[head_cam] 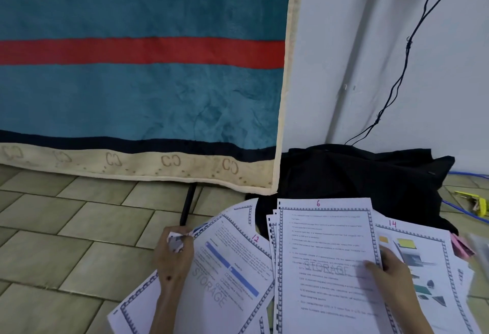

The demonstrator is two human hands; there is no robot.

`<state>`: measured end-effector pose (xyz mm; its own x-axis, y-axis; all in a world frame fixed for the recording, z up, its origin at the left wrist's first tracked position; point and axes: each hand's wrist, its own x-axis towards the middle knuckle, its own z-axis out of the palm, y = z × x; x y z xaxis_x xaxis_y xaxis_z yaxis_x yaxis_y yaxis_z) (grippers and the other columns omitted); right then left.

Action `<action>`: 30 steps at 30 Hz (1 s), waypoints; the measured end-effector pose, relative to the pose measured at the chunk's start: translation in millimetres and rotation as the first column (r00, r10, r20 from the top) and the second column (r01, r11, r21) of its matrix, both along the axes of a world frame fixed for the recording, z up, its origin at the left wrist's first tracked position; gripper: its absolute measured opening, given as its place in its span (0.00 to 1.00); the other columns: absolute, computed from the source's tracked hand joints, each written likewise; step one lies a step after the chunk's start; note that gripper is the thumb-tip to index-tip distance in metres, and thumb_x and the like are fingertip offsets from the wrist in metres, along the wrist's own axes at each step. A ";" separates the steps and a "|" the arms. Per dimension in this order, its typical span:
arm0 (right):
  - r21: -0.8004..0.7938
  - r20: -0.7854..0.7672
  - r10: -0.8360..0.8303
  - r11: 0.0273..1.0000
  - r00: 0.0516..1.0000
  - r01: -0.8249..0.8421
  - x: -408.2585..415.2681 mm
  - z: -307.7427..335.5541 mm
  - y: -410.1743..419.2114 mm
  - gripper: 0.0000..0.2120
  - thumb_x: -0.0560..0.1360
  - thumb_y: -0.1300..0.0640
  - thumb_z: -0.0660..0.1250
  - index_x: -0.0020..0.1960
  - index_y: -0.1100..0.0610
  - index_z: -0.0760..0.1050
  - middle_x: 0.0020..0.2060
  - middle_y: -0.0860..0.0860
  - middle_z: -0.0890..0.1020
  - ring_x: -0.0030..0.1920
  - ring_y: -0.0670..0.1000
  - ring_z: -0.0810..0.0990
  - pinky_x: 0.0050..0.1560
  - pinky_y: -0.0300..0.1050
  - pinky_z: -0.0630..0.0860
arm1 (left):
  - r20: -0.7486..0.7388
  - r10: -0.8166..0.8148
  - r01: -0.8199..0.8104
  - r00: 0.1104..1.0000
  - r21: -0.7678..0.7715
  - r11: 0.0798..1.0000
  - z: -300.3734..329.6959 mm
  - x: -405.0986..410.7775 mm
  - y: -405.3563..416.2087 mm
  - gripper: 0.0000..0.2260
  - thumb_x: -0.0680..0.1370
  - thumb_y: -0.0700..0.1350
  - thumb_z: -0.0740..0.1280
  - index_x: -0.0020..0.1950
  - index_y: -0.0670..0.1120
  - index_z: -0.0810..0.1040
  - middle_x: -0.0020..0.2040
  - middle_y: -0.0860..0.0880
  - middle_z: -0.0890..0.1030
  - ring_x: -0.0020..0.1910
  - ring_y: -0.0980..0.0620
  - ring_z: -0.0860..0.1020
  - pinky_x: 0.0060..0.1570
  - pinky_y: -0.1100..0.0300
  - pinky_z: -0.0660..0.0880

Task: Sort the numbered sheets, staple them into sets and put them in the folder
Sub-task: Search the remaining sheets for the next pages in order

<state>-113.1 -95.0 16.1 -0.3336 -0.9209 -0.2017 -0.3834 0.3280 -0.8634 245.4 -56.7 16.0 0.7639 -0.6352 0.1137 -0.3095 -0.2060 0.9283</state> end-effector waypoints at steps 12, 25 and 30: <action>-0.122 0.254 -0.049 0.989 0.966 0.083 4.3 11.4 12.0 0.07 0.73 0.67 0.68 0.51 0.63 0.77 0.44 0.57 0.83 0.41 0.47 0.79 0.38 0.34 0.78 | 0.151 -0.203 0.222 0.967 -0.117 0.968 79.7 9.5 -36.9 0.06 0.79 0.46 0.62 0.52 0.47 0.77 0.38 0.54 0.79 0.37 0.57 0.76 0.35 0.70 0.70; -0.073 0.674 -0.200 0.940 0.711 0.333 -1.9 29.9 9.1 0.10 0.75 0.70 0.63 0.40 0.57 0.72 0.31 0.50 0.81 0.36 0.45 0.81 0.31 0.28 0.75 | 0.790 -0.210 0.563 0.576 -0.197 0.803 193.4 -29.5 -97.1 0.15 0.76 0.40 0.62 0.60 0.53 0.78 0.49 0.51 0.84 0.44 0.55 0.80 0.42 0.60 0.76; -0.011 0.816 -0.172 0.950 0.552 0.312 -7.4 18.3 4.9 0.10 0.77 0.71 0.59 0.43 0.58 0.73 0.33 0.49 0.84 0.31 0.42 0.83 0.29 0.33 0.77 | 0.784 -0.237 0.611 0.574 -0.217 0.761 233.0 -51.7 -105.1 0.14 0.78 0.40 0.62 0.61 0.51 0.78 0.50 0.52 0.84 0.42 0.59 0.78 0.45 0.67 0.73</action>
<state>-120.5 -90.1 34.4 -0.3155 -0.8699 -0.3790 0.5586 0.1525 -0.8153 193.7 -161.7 249.0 -0.0117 -0.5963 0.8027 -0.8096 0.4768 0.3423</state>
